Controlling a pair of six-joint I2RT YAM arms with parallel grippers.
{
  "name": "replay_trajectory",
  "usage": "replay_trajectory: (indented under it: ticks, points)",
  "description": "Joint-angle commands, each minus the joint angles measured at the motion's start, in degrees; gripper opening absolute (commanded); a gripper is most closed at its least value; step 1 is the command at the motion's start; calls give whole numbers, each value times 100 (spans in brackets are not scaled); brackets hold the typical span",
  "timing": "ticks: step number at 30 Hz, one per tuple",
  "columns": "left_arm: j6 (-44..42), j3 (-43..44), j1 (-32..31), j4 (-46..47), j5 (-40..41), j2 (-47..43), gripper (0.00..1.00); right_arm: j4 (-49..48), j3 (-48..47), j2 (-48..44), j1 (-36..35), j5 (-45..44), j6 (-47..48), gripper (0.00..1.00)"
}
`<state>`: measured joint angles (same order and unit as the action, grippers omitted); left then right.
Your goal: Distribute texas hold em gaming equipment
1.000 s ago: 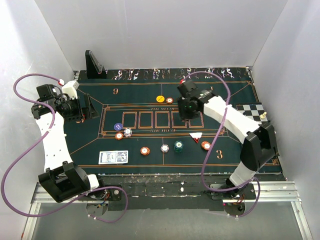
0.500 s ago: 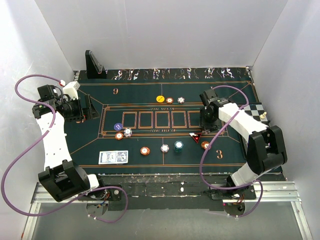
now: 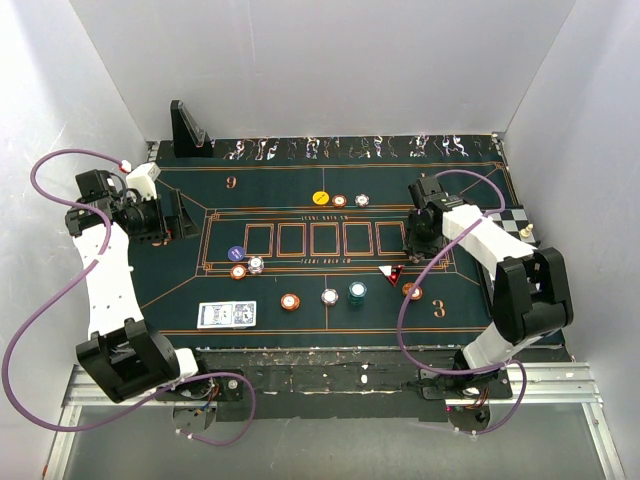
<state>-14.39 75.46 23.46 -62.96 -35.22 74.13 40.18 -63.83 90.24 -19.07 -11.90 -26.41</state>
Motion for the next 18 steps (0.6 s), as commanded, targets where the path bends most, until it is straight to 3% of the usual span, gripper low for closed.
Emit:
replay_trajectory:
  ticks: [1, 14, 18]
  points:
    - [-90, 12, 27, -6, -117, -39, 98, -239, -15, 266, 26, -93, -153, 33]
    - [-125, -58, 18, 29, -99, -74, 98, -336, 415, 389, 26, -392, -426, 31]
    - [-125, -67, 18, 38, -81, -100, 98, -423, 530, 468, 17, -348, -496, 36]
